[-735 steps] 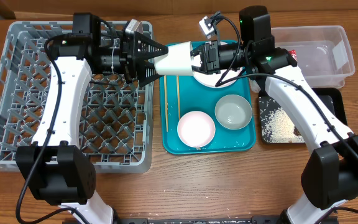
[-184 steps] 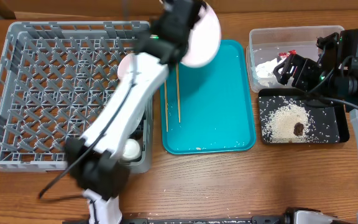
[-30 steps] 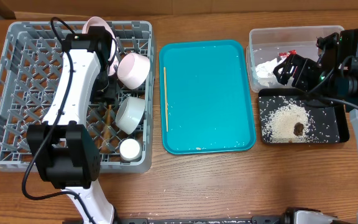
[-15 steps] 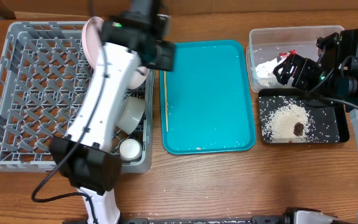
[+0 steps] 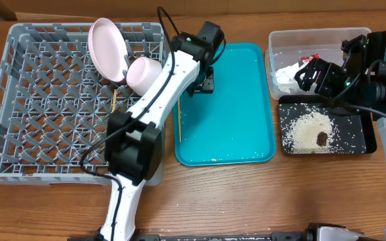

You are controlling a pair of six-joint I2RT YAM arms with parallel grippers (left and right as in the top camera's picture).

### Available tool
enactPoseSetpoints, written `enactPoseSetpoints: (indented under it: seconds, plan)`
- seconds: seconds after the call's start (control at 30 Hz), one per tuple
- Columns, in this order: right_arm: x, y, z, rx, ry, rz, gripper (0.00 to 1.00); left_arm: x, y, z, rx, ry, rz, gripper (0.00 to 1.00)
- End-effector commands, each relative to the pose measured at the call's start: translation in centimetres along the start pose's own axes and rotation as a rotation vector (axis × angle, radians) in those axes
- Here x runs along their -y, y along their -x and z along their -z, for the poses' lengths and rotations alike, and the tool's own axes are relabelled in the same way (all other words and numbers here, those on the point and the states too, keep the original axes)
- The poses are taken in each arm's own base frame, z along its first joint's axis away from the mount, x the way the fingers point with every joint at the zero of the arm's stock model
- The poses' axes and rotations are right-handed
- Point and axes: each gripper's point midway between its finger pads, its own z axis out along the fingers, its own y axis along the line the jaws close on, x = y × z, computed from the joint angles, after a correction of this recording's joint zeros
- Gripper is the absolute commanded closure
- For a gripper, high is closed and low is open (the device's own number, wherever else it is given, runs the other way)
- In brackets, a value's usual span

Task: Sort waste into correct bins and load items into the dishwasher
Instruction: 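Move the left gripper back to the second chopstick on the teal tray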

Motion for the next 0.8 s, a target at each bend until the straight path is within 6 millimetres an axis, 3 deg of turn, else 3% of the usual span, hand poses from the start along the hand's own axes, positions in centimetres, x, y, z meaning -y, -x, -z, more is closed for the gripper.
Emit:
enactPoseSetpoints:
  seconds: [0.0, 0.13, 0.57, 0.77]
  plan:
    - [-0.2, 0.1, 0.2, 0.01, 0.002, 0.011, 0.0, -0.5, 0.5, -1.8, 0.002, 0.04, 0.066, 0.44]
    - [-0.2, 0.1, 0.2, 0.01, 0.002, 0.01, 0.0, -1.3, 0.4, -3.3, -0.002, 0.1, 0.083, 0.43]
    - [-0.2, 0.1, 0.2, 0.01, 0.002, 0.011, 0.0, -4.4, 1.1, -4.5, -0.01, 0.146, 0.147, 0.42]
    - [-0.2, 0.1, 0.2, 0.01, 0.002, 0.011, 0.0, -3.8, 1.3, -5.6, 0.008, 0.123, 0.132, 0.43]
